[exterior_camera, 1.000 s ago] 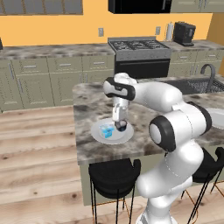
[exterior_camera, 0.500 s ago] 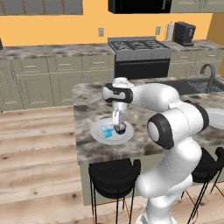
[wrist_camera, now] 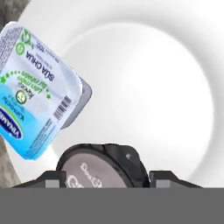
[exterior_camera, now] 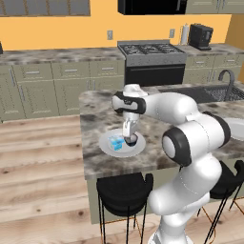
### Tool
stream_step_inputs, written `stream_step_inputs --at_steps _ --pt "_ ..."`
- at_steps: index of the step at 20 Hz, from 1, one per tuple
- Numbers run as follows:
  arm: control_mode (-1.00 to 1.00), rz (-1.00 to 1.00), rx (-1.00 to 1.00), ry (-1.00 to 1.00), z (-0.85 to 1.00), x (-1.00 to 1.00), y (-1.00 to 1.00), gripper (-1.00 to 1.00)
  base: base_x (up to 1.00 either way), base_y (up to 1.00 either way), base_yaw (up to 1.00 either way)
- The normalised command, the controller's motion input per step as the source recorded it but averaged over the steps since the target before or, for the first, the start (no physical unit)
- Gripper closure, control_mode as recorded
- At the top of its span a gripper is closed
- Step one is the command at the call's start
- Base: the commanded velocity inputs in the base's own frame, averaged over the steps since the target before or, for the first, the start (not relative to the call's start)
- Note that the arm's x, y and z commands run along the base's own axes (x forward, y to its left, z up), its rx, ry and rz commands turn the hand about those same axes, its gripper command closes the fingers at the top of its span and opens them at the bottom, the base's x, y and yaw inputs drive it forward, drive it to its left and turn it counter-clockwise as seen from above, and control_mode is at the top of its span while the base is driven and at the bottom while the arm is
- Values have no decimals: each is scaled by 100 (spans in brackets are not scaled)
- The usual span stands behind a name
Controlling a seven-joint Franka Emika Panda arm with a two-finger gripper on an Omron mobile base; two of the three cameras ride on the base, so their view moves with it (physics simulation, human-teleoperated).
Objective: Place two yogurt containers on each plate.
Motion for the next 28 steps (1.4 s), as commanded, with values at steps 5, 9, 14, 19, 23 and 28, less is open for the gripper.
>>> stream_step_inputs --at_steps 5,9,14,19,23,28 --pt "-100 0 -4 0 19 4 3 -100 0 0 0" --pt "-100 -1 -3 4 30 5 0 -100 0 0 0" --pt "-100 -9 0 -15 59 -61 -16 -100 0 0 0" --pt "-100 -9 -4 -49 84 -100 -16 -100 0 0 0" --pt "-100 -35 -18 -22 74 -74 -18 -100 0 0 0" --pt "-100 -66 -15 -11 40 -21 -39 -100 0 0 0"
